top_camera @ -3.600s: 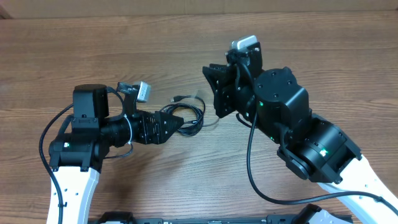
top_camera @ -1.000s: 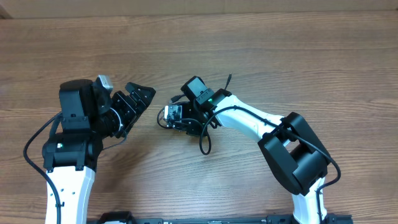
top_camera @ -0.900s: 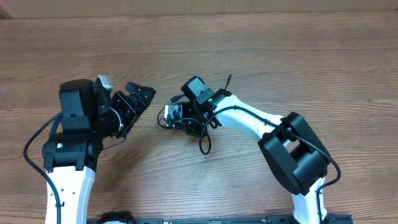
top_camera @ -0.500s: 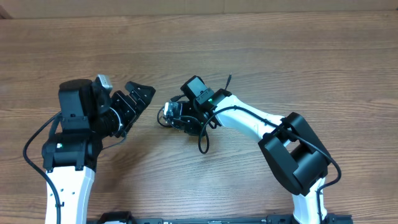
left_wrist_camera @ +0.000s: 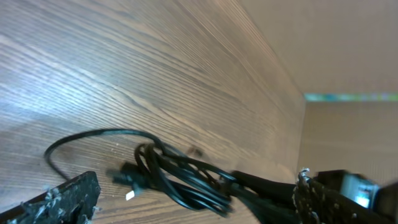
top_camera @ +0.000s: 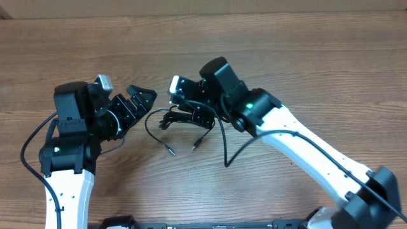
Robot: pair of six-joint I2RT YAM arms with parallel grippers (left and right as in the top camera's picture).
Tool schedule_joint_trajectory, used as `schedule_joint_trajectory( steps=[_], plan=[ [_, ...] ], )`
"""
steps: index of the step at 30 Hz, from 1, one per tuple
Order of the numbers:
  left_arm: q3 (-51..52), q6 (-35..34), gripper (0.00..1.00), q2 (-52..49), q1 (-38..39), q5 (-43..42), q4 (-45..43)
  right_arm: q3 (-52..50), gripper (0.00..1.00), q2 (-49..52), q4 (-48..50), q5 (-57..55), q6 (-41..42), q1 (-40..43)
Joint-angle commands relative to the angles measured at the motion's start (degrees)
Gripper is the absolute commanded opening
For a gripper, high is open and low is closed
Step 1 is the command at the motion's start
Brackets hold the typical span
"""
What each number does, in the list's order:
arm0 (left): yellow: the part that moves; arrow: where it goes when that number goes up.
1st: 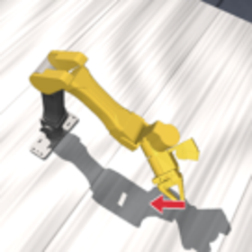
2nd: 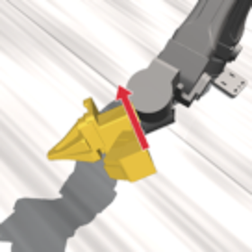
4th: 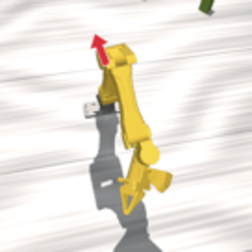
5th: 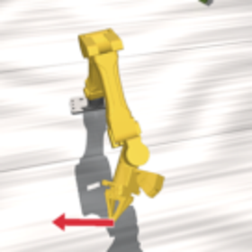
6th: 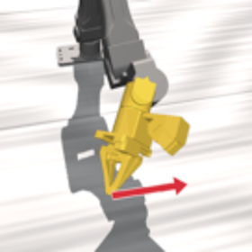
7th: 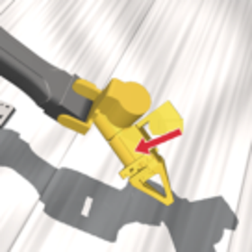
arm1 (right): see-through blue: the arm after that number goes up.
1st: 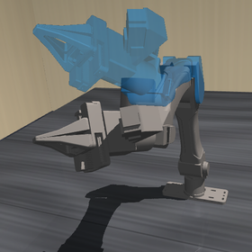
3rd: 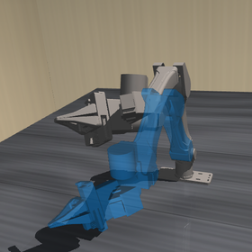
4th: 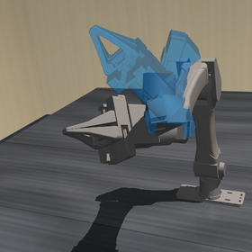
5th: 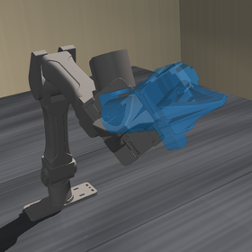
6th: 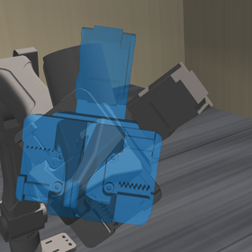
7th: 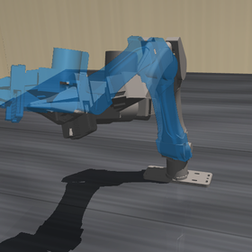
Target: Untangle cables
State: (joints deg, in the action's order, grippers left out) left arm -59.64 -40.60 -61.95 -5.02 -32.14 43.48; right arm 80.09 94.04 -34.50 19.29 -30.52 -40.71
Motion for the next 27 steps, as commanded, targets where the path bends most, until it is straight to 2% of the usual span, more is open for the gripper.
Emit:
schedule_joint_trajectory(
  steps=[1, 7, 15, 27],
  plan=[
    [-1.0, 6.2, 1.00, 0.1, -0.3, -5.9, 0.0, 0.4, 0.04, -4.0, 0.4, 0.5, 5.7, -0.1],
    [-1.0, 10.7, 1.00, 0.1, -0.3, -11.1, 1.0, 0.4, 0.04, -8.6, 0.7, 0.4, 8.3, -0.1],
    [-1.0, 22.8, 1.00, 0.1, -0.3, -11.4, 5.0, 0.4, 0.04, -14.6, 4.0, 0.1, 13.6, -0.1],
    [-1.0, 22.8, 1.00, 0.1, -0.2, -11.4, 5.6, 0.4, 0.04, -17.4, 2.9, 1.4, 15.8, -0.1]
  ],
)
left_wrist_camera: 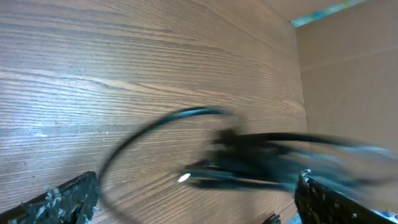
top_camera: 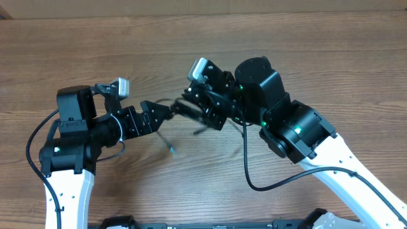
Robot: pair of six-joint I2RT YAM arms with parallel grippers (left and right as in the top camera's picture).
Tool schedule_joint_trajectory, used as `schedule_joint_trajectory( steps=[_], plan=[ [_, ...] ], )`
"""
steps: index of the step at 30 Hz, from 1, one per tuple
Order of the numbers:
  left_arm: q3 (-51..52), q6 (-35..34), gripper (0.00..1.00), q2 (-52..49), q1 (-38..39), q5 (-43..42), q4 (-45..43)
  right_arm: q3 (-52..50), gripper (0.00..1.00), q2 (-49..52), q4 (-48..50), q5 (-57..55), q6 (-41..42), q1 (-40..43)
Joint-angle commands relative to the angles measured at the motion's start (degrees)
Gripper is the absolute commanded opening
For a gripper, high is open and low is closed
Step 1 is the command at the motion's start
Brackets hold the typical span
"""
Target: Untangle cables
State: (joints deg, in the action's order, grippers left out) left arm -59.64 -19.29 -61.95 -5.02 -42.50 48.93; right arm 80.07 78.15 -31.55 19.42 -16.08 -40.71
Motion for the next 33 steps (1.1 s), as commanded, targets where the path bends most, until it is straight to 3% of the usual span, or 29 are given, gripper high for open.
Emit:
schedule_joint_trajectory(
  steps=[1, 3, 8, 9, 10, 11, 13, 21, 30, 33],
  plan=[
    [-1.0, 1.5, 1.00, 0.1, -0.2, -1.0, 0.2, 0.5, 0.04, -1.6, -0.3, 1.3, 1.3, -0.1],
    [-1.0, 0.8, 1.00, 0.1, -0.2, -1.0, 0.1, 0.5, 0.04, -1.6, -0.9, 1.3, 1.3, -0.2],
    [-1.0, -11.7, 0.99, 0.1, -0.3, 1.0, -1.2, 0.5, 0.04, -1.5, -2.2, 0.9, 1.0, -0.1],
    [-1.0, -13.4, 0.99, 0.1, -0.3, 1.0, -1.3, 0.5, 0.16, -1.5, -3.0, -0.4, 1.0, -0.1],
    [-1.0, -14.7, 0.99, 0.1, -0.3, 0.9, -1.3, 0.5, 0.46, -1.5, -4.3, -2.1, 1.0, -0.1],
    [-1.0, -15.0, 0.99, 0.1, -0.3, 1.0, -1.4, 0.5, 0.58, -1.5, -5.9, -4.3, 1.0, -0.1],
    [-1.0, -15.0, 1.00, 0.1, -0.3, 1.4, -1.4, 0.4, 0.65, -1.4, -10.3, -9.0, 1.0, -0.1],
    [-1.0, -15.1, 1.00, 0.1, -0.3, -2.5, -4.4, -0.4, 0.64, 3.6, -26.1, -6.8, 1.1, -0.1],
    [-1.0, -13.2, 1.00, 0.1, -0.2, -16.8, -4.7, -3.2, 0.61, 14.7, -25.0, -5.7, 1.3, -0.1],
    [-1.0, -12.6, 1.00, 0.1, -0.2, -20.2, -4.7, -3.2, 0.56, 18.3, -24.6, -4.4, 1.3, -0.1]
  ],
)
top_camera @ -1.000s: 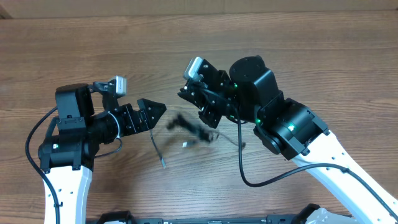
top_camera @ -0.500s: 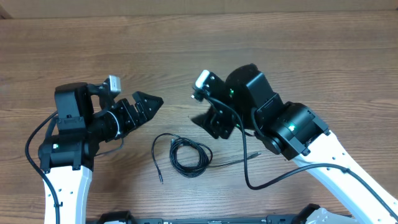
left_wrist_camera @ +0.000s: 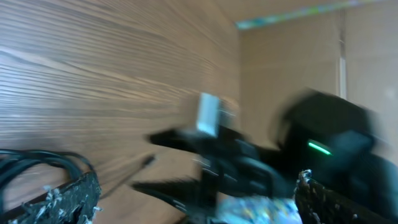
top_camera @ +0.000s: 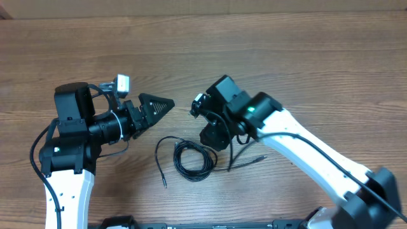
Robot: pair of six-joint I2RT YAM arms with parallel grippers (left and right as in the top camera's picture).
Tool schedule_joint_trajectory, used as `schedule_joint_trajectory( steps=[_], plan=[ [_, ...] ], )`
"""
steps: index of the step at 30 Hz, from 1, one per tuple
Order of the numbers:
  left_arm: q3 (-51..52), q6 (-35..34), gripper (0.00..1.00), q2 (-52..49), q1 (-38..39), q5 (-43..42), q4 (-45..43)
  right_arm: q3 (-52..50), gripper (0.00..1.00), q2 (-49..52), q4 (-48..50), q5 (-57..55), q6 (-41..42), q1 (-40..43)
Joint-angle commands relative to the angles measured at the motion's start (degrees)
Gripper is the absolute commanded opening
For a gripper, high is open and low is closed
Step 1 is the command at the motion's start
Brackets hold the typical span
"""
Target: Untangle cables
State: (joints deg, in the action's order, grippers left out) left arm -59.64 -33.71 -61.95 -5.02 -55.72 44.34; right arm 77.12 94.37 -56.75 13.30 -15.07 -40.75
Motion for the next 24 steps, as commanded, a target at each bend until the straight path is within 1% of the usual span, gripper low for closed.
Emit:
schedule_joint_trajectory(
  steps=[1, 2, 5, 10, 15, 18, 19, 20, 22, 24],
  plan=[
    [-1.0, 1.8, 1.00, 0.1, -0.2, -7.6, -0.1, -0.3, 0.56, 3.0, 0.7, 2.1, 0.3, 0.0],
    [-1.0, 1.8, 1.00, 0.1, -0.2, -8.0, -0.1, -0.3, 0.56, 4.0, 0.7, 2.4, 0.3, 0.0],
    [-1.0, 1.8, 1.00, 0.1, -0.2, -8.4, -0.5, -0.3, 0.62, 6.8, 0.8, 2.4, 0.3, 0.0],
    [-1.0, 3.1, 1.00, 0.1, -0.2, -9.2, -1.8, -0.3, 0.67, 10.5, 0.9, 4.1, 0.1, 0.0],
    [-1.0, 3.9, 1.00, 0.1, -0.2, -10.2, -2.0, -1.2, 0.67, 12.6, 3.7, 5.9, 0.1, 0.0],
    [-1.0, 3.9, 1.00, 0.1, -0.2, -10.6, -2.2, -3.5, 0.59, 12.6, 6.2, 6.2, 0.1, 0.0],
    [-1.0, 3.9, 1.00, 0.1, -0.2, -10.6, -2.3, -4.2, 0.58, 12.6, 6.9, 6.9, 0.1, 0.0],
    [-1.0, 3.9, 1.00, 0.1, -0.2, -10.6, -2.4, -4.9, 0.58, 12.6, 7.4, 7.5, 0.1, 0.0],
    [-1.0, 3.9, 1.00, 0.1, -0.2, -10.6, -2.6, -6.7, 0.61, 12.6, 8.9, 7.3, 0.1, 0.0],
    [-1.0, 3.9, 1.00, 0.1, -0.2, -11.1, -2.9, -8.5, 0.62, 12.6, 11.1, 7.4, 0.1, 0.0]
  ],
)
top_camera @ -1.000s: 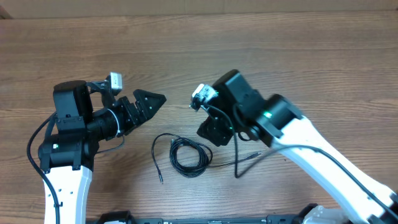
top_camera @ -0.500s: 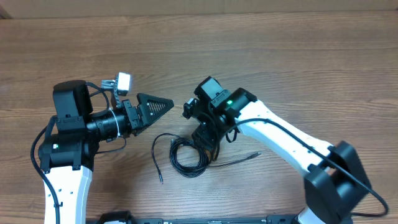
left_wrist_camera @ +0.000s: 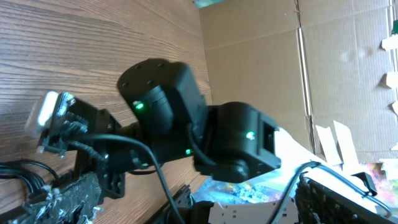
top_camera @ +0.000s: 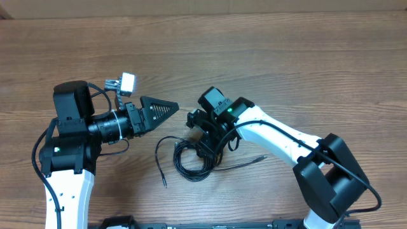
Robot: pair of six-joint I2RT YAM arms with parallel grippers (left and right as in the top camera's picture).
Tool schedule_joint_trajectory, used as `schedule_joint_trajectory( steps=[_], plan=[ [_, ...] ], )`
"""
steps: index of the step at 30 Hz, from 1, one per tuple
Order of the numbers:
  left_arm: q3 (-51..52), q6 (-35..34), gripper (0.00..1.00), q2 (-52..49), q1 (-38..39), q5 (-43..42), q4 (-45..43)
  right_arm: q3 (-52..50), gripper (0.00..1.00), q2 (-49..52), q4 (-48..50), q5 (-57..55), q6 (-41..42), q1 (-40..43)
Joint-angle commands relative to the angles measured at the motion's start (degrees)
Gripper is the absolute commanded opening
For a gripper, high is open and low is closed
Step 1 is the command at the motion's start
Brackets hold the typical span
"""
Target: Untangle cables
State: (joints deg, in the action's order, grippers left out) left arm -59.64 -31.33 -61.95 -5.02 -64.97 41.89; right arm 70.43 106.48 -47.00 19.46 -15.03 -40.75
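A black cable coil (top_camera: pixel 191 164) lies on the wooden table, and a loose end of it trails left to a tip (top_camera: pixel 164 184). A thin separate lead (top_camera: pixel 249 160) runs off to the right. My right gripper (top_camera: pixel 205 147) points down at the coil's right edge; whether its jaws hold a strand is hidden. In the left wrist view the right gripper (left_wrist_camera: pixel 102 177) stands over black strands (left_wrist_camera: pixel 25 171). My left gripper (top_camera: pixel 166 107) hovers up and left of the coil. It is open and empty, its fingers (left_wrist_camera: pixel 62 199) spread wide.
The wooden table (top_camera: pixel 286 51) stretches behind and to the sides. A cardboard wall (left_wrist_camera: pixel 261 37) stands past the table's far side. The right arm's own black hose (left_wrist_camera: pixel 155 180) loops close to its wrist.
My right gripper was just right of the coil and is now down over its right edge, with the arm folded tighter. The coil has not moved, and the left gripper has barely shifted.
First the tangled bundle lay between both grippers, with the right one on it. Then the right gripper held it raised at the left gripper's tip. Later a coil lay nearer the front with a thin lead apart. Now the right gripper is at the coil.
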Motion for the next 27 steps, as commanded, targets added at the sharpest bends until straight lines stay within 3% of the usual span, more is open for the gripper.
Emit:
schedule_joint_trajectory(
  steps=[1, 13, 18, 26, 27],
  plan=[
    [-1.0, 1.6, 1.00, 0.1, -0.2, -2.2, -0.5, -2.9, 0.62, 0.5, 2.6, 1.2, 0.3, 0.0],
    [-1.0, 1.5, 1.00, 0.1, -0.2, -2.5, -0.6, -6.8, 0.55, 0.6, 12.0, 1.2, 9.2, -0.1],
    [-1.0, 1.5, 1.00, 0.1, -0.2, -2.6, -0.6, -6.9, 0.47, 0.6, 12.3, 1.2, 9.4, -0.6],
    [-1.0, 1.5, 1.00, 0.1, -0.2, -2.9, -0.6, -10.0, 0.48, 0.6, 16.4, 0.5, 10.6, -4.0],
    [-1.0, 1.5, 1.00, 0.1, -0.2, -3.3, -0.6, -10.0, 0.43, 0.6, 16.4, -0.2, 10.8, -4.3]
  ],
)
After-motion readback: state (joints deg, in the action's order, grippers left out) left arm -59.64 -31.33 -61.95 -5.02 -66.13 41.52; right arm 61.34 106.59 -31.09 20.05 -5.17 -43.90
